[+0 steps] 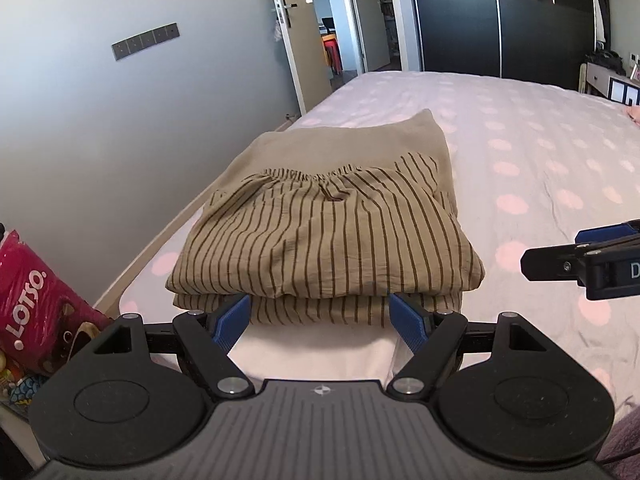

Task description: Fold clothes

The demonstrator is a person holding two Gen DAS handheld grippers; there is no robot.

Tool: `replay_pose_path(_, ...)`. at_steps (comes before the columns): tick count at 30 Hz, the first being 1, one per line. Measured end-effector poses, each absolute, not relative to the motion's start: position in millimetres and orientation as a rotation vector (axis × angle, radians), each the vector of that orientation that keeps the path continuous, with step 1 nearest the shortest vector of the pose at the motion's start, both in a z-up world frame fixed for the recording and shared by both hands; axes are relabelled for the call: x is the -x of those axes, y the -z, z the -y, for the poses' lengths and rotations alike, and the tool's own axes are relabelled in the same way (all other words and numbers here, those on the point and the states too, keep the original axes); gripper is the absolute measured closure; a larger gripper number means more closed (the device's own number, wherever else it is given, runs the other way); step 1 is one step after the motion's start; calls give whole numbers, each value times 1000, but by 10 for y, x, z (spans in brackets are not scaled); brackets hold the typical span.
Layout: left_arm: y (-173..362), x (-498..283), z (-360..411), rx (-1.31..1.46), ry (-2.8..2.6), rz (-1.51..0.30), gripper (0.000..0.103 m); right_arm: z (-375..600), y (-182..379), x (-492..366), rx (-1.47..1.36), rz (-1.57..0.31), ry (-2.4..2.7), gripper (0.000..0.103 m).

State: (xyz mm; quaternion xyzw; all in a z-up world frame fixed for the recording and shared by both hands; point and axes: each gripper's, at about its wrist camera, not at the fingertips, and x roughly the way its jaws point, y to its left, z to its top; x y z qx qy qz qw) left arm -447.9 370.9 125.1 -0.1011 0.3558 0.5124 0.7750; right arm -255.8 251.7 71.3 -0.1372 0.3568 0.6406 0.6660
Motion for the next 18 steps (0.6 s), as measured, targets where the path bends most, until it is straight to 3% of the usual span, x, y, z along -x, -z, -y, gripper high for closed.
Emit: replay_pose_path(18, -1243, 4451, -3756, 250, -1106, -783, 27, -2567, -689, 2715, 356, -755, -1473, 18)
